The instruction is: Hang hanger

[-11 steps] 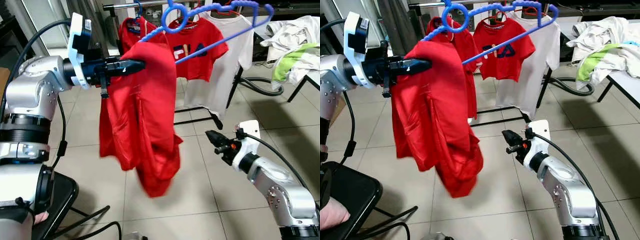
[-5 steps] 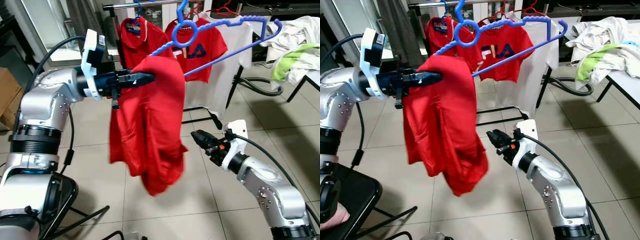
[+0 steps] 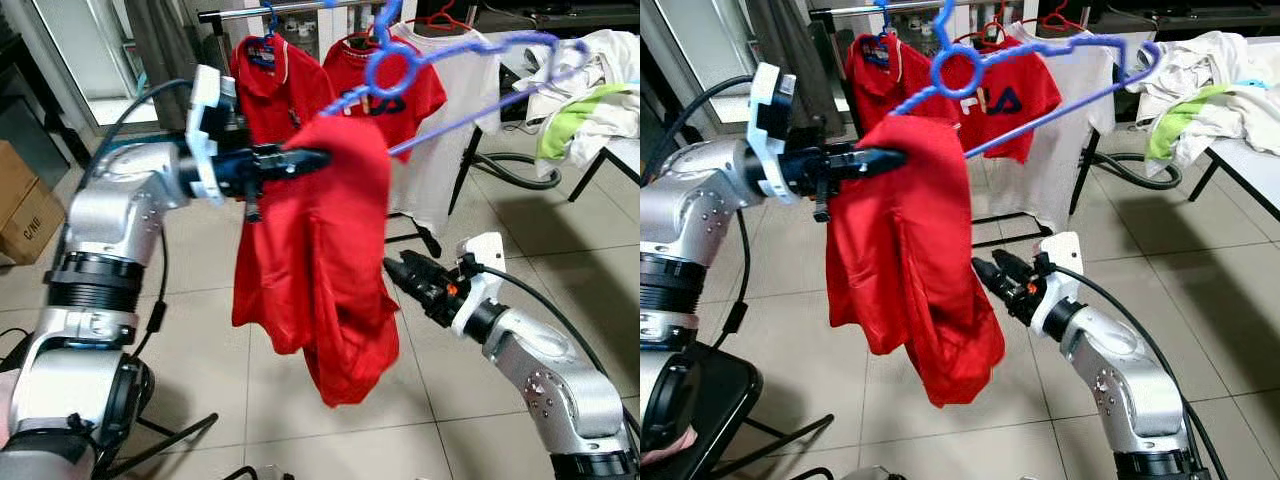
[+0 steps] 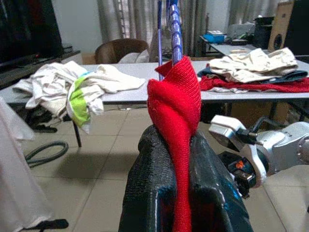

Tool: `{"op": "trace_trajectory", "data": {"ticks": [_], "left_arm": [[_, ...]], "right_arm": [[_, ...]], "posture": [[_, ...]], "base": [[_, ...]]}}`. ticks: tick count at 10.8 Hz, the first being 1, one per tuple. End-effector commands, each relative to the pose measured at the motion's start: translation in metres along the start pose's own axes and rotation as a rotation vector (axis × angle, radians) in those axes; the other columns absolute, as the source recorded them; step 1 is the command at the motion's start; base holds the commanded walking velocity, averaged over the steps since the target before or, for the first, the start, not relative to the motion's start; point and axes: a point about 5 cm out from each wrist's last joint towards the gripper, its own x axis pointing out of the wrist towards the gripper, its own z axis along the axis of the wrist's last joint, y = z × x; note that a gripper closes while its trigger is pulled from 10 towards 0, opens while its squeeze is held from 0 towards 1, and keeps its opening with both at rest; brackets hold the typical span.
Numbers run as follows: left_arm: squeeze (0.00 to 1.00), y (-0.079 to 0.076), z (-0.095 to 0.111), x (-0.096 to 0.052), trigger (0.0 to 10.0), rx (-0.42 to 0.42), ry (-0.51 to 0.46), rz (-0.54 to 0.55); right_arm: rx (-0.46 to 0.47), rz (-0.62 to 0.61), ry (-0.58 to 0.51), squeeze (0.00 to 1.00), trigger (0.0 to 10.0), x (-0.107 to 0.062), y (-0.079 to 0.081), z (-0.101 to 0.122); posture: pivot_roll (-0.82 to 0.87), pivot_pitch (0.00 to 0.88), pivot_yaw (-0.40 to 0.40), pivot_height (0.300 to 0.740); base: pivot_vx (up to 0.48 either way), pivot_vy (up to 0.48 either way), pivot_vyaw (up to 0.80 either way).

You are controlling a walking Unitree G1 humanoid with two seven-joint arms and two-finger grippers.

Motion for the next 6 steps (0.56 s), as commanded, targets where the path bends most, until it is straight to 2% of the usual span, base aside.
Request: {"op": "trace_trajectory", "data": {"ticks": [1,3,6], "left_arm": [[0.0,-0.002,0.012,0.003,0.0,0.033,-0.025,-0.017],[0.0,-0.004,0.016,0.003,0.0,0.034,-0.037,-0.024],[0.0,-0.005,0.022,0.002,0.0,0.041,-0.043,-0.032]], "right_arm": [[-0.027,0.08,0.017,1.0,10.0,-0.001,0.011,0.002],[-0.044,0.076,0.069,1.0,10.0,-0.003,0.013,-0.007],[-0.127,-0.015,0.194,1.0,10.0,-0.005,0.004,-0.025]], "posture": [[-0.05,0.0,0.117,0.74],[-0.05,0.0,0.118,0.74],[-0.05,0.0,0.117,0.74]], "base": [[0.0,0.0,0.0],[0.0,0.0,0.0],[0.0,0.0,0.0]]}}
